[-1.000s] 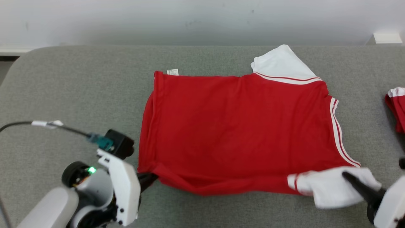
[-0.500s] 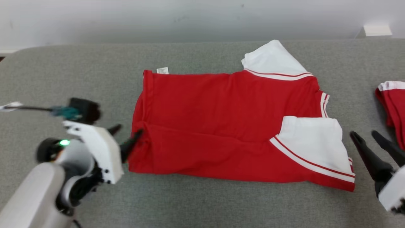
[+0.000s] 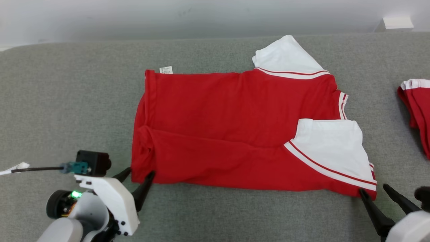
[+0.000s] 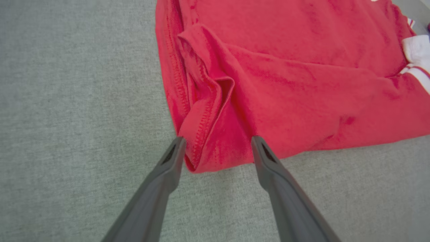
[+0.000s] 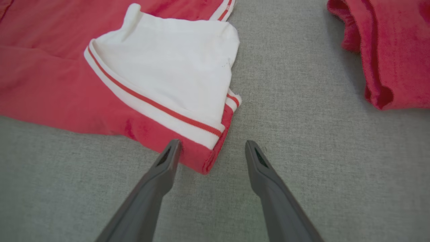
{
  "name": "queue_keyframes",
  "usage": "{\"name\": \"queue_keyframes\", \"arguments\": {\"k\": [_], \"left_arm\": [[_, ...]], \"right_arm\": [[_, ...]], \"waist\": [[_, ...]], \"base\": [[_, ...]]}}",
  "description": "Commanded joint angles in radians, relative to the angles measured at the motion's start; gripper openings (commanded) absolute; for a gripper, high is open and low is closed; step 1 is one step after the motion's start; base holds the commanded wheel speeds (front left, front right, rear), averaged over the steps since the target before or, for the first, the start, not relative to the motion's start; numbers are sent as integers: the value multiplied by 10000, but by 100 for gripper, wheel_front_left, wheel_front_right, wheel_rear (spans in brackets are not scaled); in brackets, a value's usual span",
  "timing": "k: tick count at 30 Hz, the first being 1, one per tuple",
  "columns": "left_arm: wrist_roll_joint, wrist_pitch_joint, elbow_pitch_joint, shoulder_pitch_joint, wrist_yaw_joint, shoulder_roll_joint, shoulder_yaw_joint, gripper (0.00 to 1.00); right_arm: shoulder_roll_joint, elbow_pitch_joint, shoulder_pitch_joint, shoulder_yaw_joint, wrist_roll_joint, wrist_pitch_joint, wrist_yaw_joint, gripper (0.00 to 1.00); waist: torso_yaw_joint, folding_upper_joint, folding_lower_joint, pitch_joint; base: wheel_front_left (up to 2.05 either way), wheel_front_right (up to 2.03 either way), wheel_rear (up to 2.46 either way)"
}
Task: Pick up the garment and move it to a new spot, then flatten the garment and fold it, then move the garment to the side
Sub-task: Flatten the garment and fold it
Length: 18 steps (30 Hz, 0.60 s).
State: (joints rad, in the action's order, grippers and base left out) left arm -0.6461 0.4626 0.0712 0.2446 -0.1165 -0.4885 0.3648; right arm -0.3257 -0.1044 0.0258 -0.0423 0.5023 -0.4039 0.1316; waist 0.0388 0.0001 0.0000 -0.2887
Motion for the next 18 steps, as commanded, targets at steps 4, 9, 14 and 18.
{"name": "queue_keyframes", "arguments": {"k": [4,9,14,18], "left_arm": [[121,-80,-675,527,143,238,247,100],[83,-70,-1596,929,475,584,638,100],[-22,-154,-2088,1086,690,775,791,0],[-510,-9,-2286,887,947,713,621,0]], "right_arm": [[259,950,-1012,-363,104,-114,-23,100],[411,1666,-1592,-924,437,-426,-23,100],[267,1865,-1752,-1356,1028,-559,-13,44],[-491,1801,-1842,-1639,1768,-759,-20,0]], "waist": [[-36,-1,0,-218],[-98,-1,0,-296],[-110,-1,0,-266],[-142,-1,0,20]], "base": [[0,0,0],[0,0,0],[0,0,0],[0,0,0]]}}
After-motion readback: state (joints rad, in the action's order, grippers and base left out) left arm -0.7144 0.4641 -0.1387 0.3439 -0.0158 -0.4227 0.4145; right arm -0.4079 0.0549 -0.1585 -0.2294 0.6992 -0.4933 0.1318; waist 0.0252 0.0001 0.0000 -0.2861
